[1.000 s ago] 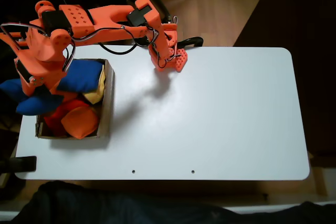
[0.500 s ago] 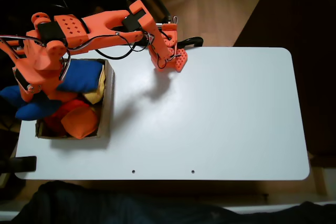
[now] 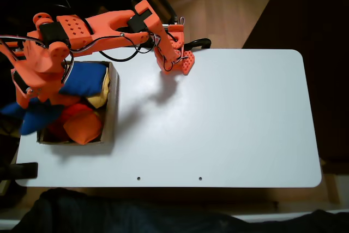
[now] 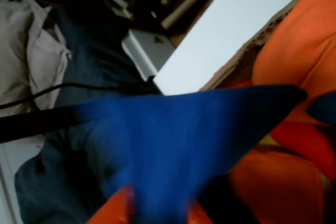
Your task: Grasp a bag and put it in the box.
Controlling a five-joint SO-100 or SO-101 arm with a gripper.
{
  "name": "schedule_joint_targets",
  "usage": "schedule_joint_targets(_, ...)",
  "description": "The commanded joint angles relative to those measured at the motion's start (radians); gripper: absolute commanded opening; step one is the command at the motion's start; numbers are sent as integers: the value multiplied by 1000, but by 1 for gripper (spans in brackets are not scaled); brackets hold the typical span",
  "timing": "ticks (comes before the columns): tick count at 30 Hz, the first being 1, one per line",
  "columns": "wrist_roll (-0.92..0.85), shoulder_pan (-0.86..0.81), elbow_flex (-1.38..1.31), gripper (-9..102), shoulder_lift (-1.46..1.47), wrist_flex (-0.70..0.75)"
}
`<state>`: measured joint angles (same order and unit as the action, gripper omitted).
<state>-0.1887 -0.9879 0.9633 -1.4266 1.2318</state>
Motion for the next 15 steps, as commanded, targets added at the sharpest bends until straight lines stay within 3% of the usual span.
schedule_joint_targets(1,-11,-6,3,25,-44,-28)
schedule_joint_targets(15,-12,5,138,34,-137,-120)
